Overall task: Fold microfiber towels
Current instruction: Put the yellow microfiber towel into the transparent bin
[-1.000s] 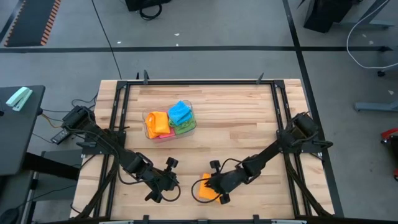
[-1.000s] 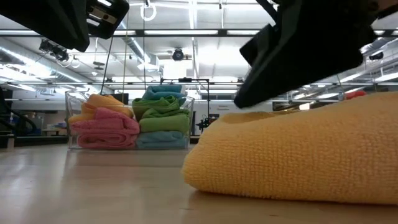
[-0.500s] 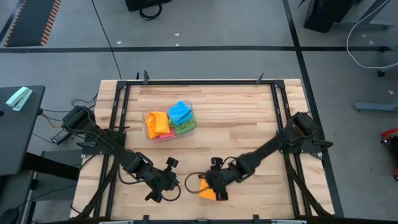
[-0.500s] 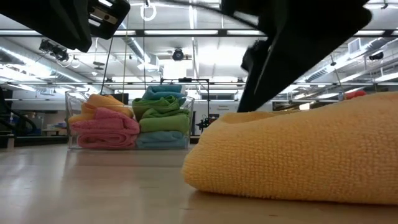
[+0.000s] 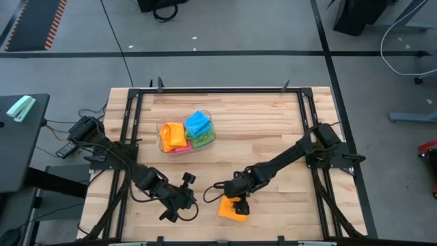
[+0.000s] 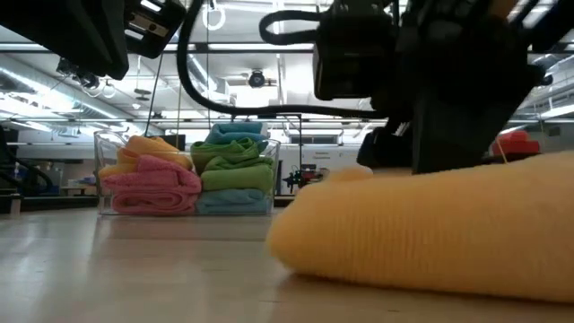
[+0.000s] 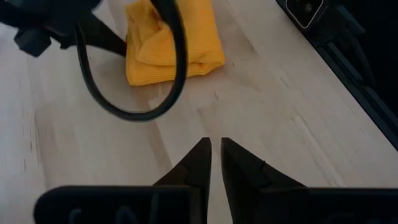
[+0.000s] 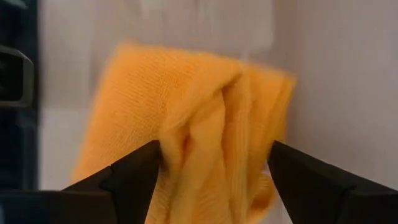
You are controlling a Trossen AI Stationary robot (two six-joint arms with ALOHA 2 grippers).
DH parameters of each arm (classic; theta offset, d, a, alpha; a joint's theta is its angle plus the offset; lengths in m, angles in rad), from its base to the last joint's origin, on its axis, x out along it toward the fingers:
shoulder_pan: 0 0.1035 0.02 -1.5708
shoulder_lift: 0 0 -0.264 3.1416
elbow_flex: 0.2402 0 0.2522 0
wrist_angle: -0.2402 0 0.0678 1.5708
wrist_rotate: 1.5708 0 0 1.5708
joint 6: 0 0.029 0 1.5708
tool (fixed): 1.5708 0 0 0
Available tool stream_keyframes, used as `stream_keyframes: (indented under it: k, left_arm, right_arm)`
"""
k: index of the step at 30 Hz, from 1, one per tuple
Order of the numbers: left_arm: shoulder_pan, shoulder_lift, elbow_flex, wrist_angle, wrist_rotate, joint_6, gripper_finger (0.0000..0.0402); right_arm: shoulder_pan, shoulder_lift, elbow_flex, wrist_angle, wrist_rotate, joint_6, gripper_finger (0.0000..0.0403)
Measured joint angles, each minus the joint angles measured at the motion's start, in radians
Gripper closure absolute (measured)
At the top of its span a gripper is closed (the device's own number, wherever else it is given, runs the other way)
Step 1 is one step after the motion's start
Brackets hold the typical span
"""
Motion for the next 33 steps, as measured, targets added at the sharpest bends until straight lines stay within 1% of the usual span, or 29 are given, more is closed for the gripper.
stream_keyframes:
  k: [2, 7, 10, 14, 17, 21, 24, 25, 29, 31, 33]
  left_arm:
    - [0.0, 0.0, 0.0, -0.004, 0.0, 0.0, 0.0358]
    - [0.0, 0.0, 0.0, -0.007, 0.0, -0.003, 0.036]
    - [0.0, 0.0, 0.0, -0.008, 0.0, -0.003, 0.0357]
    - [0.0, 0.0, 0.0, -0.008, 0.0, -0.003, 0.0356]
    - [-0.001, 0.0, 0.0, -0.01, 0.0, -0.003, 0.0359]
    - [-0.003, 0.0, 0.0, -0.021, 0.0, -0.004, 0.0362]
    - [-0.01, -0.001, 0.0, -0.051, 0.004, 0.0, 0.036]
    - [-0.016, -0.004, 0.0, -0.063, 0.005, 0.011, 0.0359]
    - [-0.051, -0.033, 0.0, -0.063, 0.006, 0.024, 0.0356]
    - [-0.062, -0.039, 0.0, -0.056, 0.006, 0.015, 0.0356]
    - [-0.065, -0.039, 0.0, -0.047, -0.03, -0.032, 0.0354]
  right_arm:
    - [-0.001, 0.014, 0.003, 0.012, -0.028, 0.005, 0.0106]
    - [-0.001, 0.021, 0.004, 0.014, -0.026, 0.025, 0.011]
    - [-0.001, 0.022, 0.003, 0.019, -0.023, 0.042, 0.0133]
    - [-0.002, 0.025, 0.001, 0.028, -0.02, 0.049, 0.0192]
    - [-0.002, 0.028, 0.0, 0.044, -0.022, 0.046, 0.025]
    - [-0.001, 0.03, -0.001, 0.052, -0.033, -0.001, 0.0333]
    - [-0.004, 0.029, -0.001, 0.054, -0.058, -0.024, 0.0376]
    - [-0.005, 0.025, -0.001, 0.053, -0.067, -0.024, 0.0384]
    - [-0.001, -0.025, -0.004, 0.045, -0.073, -0.013, 0.0385]
    - [0.001, -0.074, -0.004, 0.044, -0.059, -0.03, 0.0385]
    - [0.001, -0.12, -0.002, 0.039, -0.021, -0.044, 0.0385]
